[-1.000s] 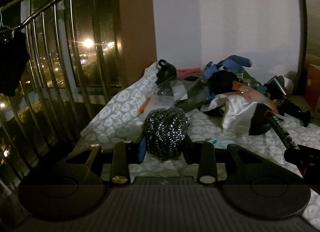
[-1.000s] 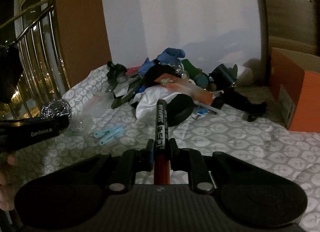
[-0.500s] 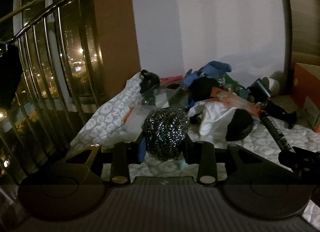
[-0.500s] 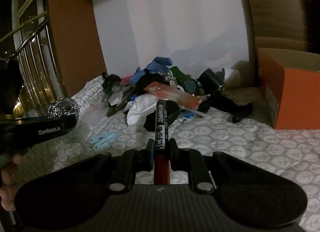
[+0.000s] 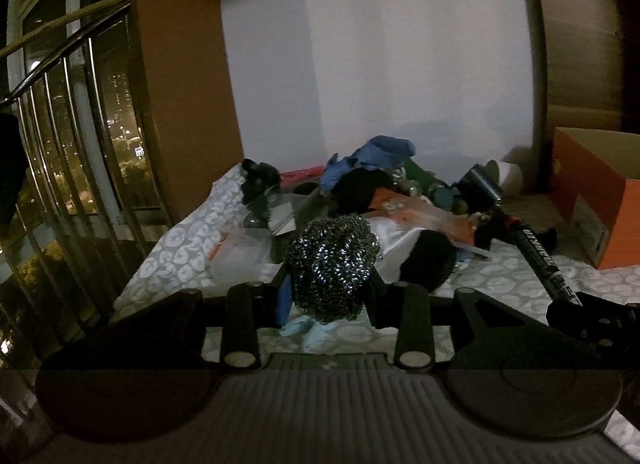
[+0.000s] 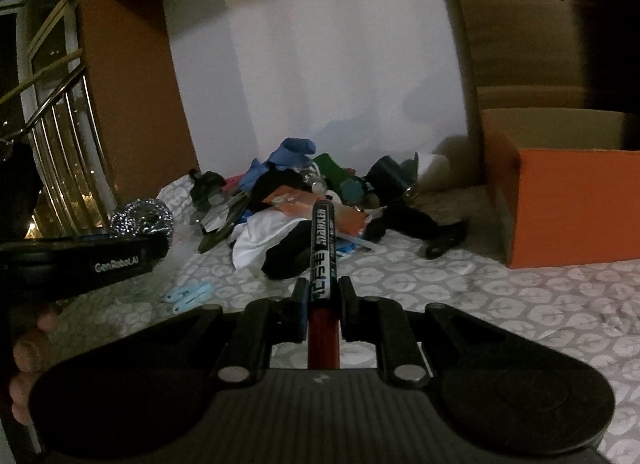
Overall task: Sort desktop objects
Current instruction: 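Lift the scrubber and marker and carry both toward the orange box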
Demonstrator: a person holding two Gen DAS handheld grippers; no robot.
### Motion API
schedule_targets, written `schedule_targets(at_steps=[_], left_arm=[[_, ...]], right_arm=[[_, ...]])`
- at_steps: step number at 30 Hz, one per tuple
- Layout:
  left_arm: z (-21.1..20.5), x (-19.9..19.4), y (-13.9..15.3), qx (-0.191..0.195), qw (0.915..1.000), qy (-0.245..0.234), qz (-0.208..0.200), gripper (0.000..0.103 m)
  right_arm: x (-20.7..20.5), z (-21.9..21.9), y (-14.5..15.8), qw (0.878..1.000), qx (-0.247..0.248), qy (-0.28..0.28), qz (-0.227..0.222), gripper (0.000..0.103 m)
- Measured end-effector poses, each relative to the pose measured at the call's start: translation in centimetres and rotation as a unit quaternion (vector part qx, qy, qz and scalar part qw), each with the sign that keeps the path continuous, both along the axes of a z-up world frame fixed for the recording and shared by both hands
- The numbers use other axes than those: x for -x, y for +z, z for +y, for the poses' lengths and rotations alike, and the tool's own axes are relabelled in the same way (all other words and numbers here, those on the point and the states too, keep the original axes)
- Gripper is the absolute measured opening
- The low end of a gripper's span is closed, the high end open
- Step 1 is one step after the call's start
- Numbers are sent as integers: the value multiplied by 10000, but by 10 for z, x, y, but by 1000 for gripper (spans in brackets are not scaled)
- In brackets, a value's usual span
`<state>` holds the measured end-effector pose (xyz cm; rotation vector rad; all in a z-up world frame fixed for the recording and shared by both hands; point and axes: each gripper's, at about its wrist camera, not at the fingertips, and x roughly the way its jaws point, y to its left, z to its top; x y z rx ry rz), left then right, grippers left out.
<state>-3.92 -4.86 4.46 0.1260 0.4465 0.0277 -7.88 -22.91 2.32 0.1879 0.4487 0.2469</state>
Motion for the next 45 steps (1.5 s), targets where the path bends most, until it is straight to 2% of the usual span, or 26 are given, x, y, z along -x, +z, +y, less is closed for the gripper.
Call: schedule_targets(at_steps=[24, 36, 45], left_arm=[[-67, 11, -5, 83, 9965, -832, 50, 35], [-90, 27, -1, 262, 9905, -1344, -140, 35], [-94, 35, 5, 378, 9873, -1503, -349, 35]], right_arm=[[32, -72, -1, 9975, -211, -666, -103, 13], [47, -90, -1, 9947, -157, -992, -235, 13], [58, -95, 6, 9926, -99, -1150, -377, 13]])
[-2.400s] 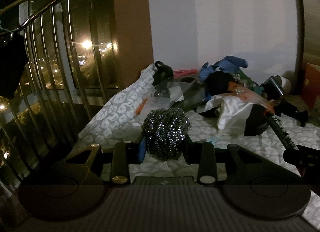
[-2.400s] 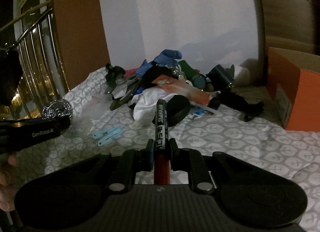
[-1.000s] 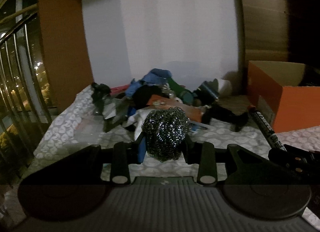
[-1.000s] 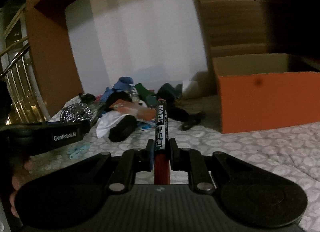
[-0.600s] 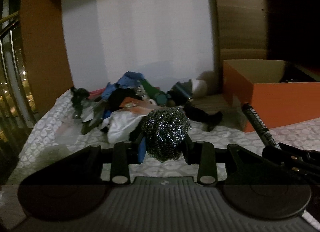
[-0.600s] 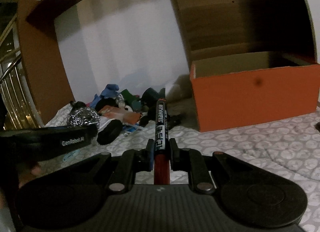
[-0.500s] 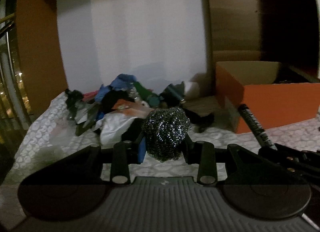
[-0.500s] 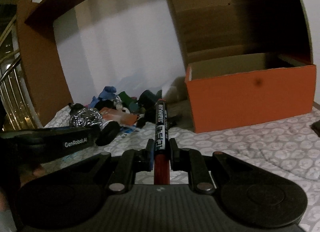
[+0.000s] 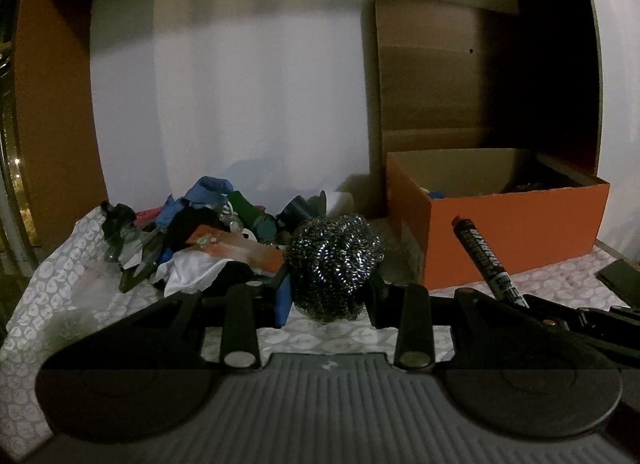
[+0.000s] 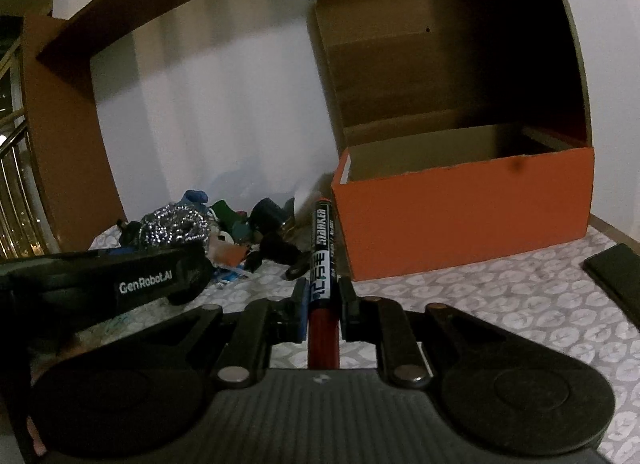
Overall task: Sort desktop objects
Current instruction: 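Lift the scrubber and marker and carry both toward the orange box, then lower the scrubber and marker into the orange box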
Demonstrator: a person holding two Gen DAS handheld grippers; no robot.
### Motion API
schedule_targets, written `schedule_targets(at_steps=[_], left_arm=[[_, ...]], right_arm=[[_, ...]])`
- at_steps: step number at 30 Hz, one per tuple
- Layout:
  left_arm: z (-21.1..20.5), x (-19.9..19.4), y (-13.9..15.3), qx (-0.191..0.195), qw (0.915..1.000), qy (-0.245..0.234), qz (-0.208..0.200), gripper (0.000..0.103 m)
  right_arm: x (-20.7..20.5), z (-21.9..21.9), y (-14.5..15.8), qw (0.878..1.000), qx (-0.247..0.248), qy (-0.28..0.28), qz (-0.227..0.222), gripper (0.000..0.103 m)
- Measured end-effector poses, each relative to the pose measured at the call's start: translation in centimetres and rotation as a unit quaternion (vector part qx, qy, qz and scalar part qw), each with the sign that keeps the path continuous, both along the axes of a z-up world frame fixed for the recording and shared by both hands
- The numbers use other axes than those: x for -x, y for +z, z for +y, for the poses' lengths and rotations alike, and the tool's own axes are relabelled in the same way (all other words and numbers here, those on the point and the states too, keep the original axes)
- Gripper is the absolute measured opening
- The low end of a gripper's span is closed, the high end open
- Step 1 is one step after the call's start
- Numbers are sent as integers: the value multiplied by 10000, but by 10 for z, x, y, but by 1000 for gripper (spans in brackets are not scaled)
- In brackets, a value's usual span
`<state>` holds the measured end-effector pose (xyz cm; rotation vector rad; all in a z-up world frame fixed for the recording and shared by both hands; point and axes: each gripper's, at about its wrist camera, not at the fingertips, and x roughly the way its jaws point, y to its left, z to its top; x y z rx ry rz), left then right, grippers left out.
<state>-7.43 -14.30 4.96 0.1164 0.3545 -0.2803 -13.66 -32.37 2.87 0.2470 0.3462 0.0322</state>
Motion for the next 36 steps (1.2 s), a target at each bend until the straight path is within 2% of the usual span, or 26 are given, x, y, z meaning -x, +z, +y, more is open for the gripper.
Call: schedule_targets(at_steps=[18, 27, 36], left_arm=[[0, 2, 2, 107, 9999, 18, 53, 35], [-29, -17, 17, 262, 9994, -216, -119, 35], [-71, -34, 40, 426, 9964, -624, -380, 36]], right_arm=[[8, -2, 5, 9999, -14, -4, -149, 13], [-1, -35, 29, 9979, 134, -467, -436, 13], [-24, -80, 56, 9902, 539, -1066, -717, 13]])
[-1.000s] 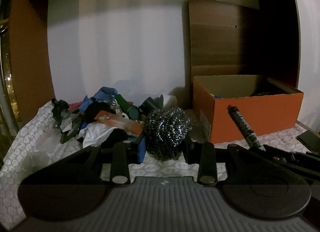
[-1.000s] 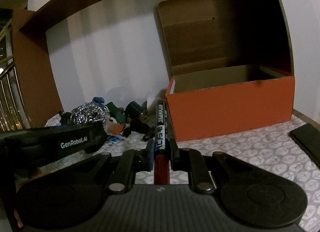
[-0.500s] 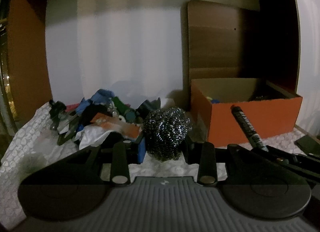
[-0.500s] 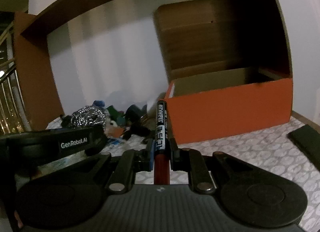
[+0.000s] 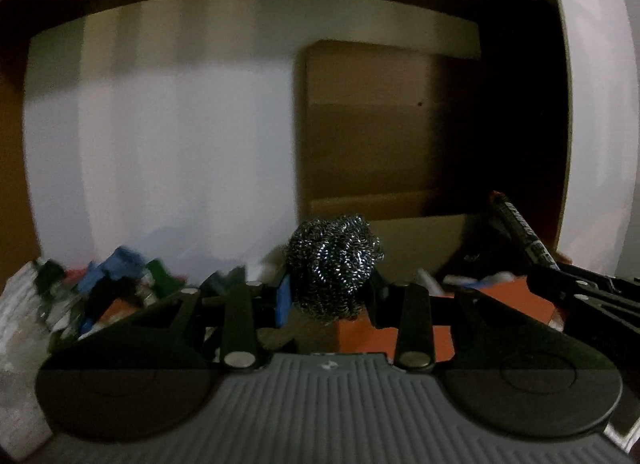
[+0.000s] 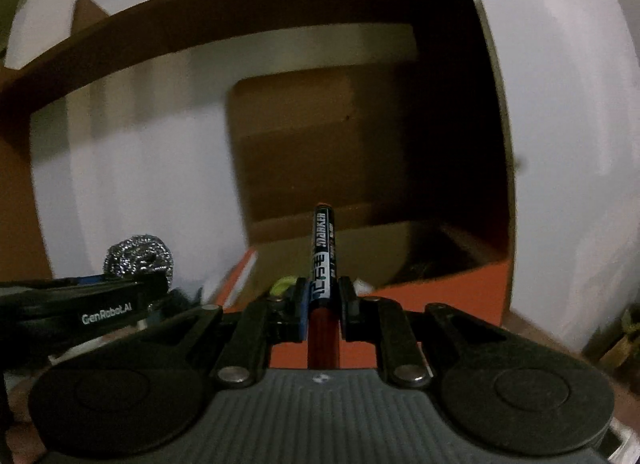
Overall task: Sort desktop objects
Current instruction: 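Lower the scrubber and marker into the orange box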
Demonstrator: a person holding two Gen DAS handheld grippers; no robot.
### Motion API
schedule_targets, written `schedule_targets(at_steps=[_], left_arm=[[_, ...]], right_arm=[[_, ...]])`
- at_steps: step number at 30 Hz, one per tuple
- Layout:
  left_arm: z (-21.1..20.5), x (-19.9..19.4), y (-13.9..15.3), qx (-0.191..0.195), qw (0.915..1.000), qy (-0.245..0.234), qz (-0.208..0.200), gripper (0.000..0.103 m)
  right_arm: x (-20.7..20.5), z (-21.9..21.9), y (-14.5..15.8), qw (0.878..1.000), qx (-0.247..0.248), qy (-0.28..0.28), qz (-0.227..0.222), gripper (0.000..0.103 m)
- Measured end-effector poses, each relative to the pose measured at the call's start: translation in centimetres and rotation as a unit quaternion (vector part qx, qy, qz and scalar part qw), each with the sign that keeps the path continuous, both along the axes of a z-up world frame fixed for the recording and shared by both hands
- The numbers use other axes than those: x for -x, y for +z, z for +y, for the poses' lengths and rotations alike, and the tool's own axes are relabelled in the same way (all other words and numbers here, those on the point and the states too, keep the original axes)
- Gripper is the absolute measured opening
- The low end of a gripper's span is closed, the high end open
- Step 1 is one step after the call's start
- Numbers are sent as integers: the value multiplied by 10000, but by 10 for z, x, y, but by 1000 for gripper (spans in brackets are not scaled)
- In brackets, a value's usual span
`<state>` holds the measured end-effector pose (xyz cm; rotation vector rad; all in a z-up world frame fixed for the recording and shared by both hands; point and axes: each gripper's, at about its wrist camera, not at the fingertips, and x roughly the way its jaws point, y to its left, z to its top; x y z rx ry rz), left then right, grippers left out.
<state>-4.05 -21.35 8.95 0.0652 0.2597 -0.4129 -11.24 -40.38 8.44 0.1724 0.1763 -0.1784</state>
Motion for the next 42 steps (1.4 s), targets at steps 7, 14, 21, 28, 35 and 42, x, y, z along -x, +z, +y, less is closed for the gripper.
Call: schedule_targets(at_steps=[7, 14, 21, 28, 35, 42], left_arm=[[-25, -12, 8, -45, 9999, -131, -59, 36], [-48, -40, 12, -70, 10000, -23, -37, 36], [-68, -68, 11, -18, 9999, 121, 0, 36], [-82, -83, 1, -104, 9999, 108, -27, 36], [-90, -91, -15, -226, 9996, 55, 163, 36], [-93, -102, -24, -317, 9988, 78, 361, 36]], right_arm=[[-20, -20, 5, 9999, 95, -134, -13, 13], [-54, -47, 9, 9994, 50, -344, 42, 13], [-100, -69, 4, 9986, -261, -456, 41, 13], [-129, -76, -6, 9979, -444, -466, 88, 13], [-142, -80, -19, 9974, -537, -438, 190, 13], [-156, -86, -25, 9968, -594, -462, 285, 13]])
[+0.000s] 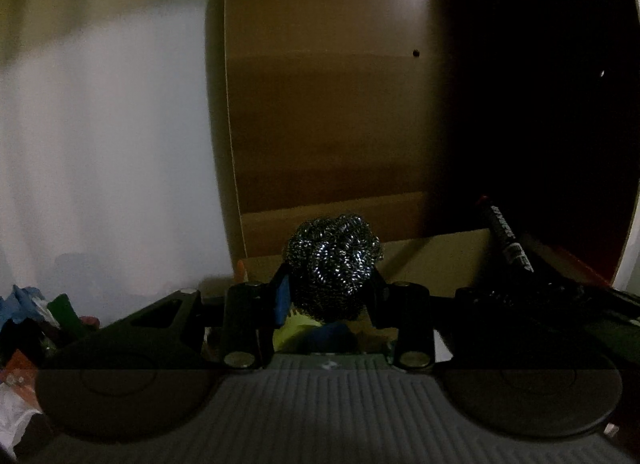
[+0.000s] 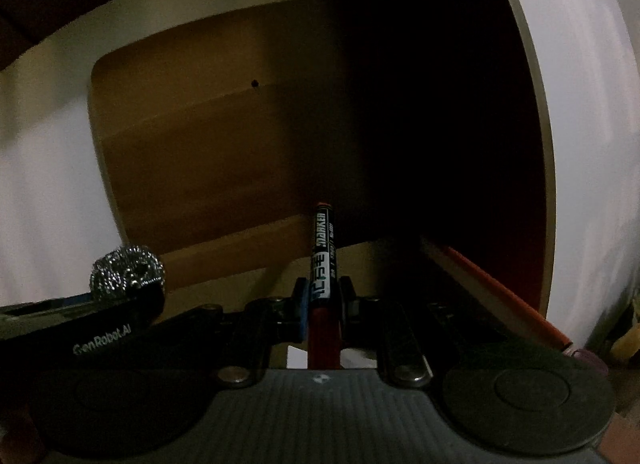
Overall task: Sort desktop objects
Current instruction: 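Lower the scrubber and marker into the orange box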
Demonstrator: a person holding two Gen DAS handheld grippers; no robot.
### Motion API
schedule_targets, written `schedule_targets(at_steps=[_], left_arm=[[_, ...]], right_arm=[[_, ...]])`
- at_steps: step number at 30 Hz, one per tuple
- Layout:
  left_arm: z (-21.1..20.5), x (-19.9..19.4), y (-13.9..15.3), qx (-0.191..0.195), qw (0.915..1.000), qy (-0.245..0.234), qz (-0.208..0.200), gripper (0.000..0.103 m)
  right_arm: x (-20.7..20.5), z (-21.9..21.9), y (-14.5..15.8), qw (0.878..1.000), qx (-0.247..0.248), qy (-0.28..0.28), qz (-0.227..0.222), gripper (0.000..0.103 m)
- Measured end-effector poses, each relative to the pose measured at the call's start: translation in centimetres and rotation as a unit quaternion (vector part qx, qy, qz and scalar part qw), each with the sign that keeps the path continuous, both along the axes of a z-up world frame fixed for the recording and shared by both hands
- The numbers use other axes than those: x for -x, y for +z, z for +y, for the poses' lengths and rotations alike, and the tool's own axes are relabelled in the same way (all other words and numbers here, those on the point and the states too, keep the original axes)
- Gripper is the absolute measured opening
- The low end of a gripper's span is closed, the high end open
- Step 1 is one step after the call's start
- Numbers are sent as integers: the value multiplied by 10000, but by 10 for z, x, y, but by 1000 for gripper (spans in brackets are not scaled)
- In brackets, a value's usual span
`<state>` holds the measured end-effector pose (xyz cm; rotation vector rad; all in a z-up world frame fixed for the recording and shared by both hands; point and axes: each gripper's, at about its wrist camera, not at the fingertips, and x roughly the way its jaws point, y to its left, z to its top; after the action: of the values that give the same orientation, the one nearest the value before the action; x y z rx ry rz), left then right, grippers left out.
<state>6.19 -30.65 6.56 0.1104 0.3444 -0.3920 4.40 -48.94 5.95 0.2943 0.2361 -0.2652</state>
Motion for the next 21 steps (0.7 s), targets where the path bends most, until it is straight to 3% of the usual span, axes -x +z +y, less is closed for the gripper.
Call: schedule_targets(at_steps=[21], left_arm=[[-10, -17, -11, -124, 9995, -63, 292, 38]], right_arm=[[-8, 2, -22, 9999, 100, -23, 120, 13]])
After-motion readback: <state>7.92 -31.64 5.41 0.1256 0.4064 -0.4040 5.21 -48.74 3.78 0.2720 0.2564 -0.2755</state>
